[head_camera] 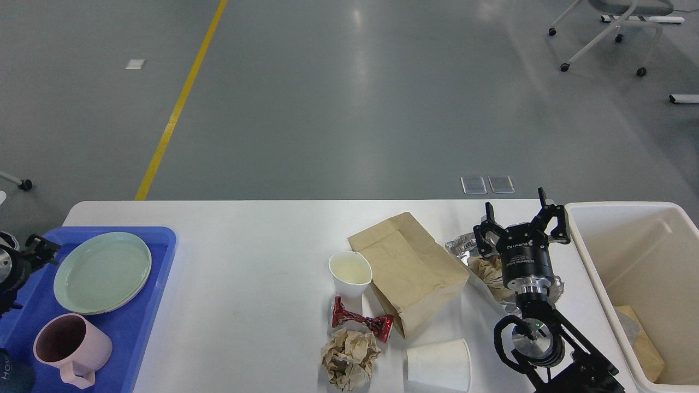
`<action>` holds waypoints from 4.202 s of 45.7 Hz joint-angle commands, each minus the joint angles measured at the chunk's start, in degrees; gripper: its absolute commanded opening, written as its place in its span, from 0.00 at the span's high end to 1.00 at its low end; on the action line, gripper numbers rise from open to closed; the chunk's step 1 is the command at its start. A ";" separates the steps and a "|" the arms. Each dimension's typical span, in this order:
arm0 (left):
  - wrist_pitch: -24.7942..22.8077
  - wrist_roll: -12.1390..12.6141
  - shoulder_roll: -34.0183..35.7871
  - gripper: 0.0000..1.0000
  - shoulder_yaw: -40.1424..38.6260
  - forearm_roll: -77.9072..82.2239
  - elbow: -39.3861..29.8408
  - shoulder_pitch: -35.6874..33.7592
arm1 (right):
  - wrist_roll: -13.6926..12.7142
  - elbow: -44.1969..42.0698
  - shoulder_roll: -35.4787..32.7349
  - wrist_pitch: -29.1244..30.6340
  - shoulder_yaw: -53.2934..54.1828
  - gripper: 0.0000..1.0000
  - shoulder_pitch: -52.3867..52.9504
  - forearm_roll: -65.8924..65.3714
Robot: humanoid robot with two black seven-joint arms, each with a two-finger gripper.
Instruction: Tidy desktop
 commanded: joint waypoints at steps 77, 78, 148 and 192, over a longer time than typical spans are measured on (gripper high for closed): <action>-3.98 -23.14 7.54 0.04 -98.53 0.45 -9.42 25.51 | 0.01 0.00 0.00 0.06 0.02 0.00 0.00 0.00; -4.42 -23.14 7.02 0.04 -101.00 0.45 -9.33 26.30 | 0.01 0.00 0.00 -0.02 0.02 0.00 0.00 0.00; -23.06 -29.56 -16.72 0.02 -114.47 10.64 4.90 44.15 | 0.01 0.00 0.00 -0.02 0.02 0.00 0.00 0.00; -24.55 -40.63 -16.81 0.02 -114.82 22.60 7.10 43.71 | 0.01 0.00 0.00 -0.02 0.02 0.00 0.00 0.00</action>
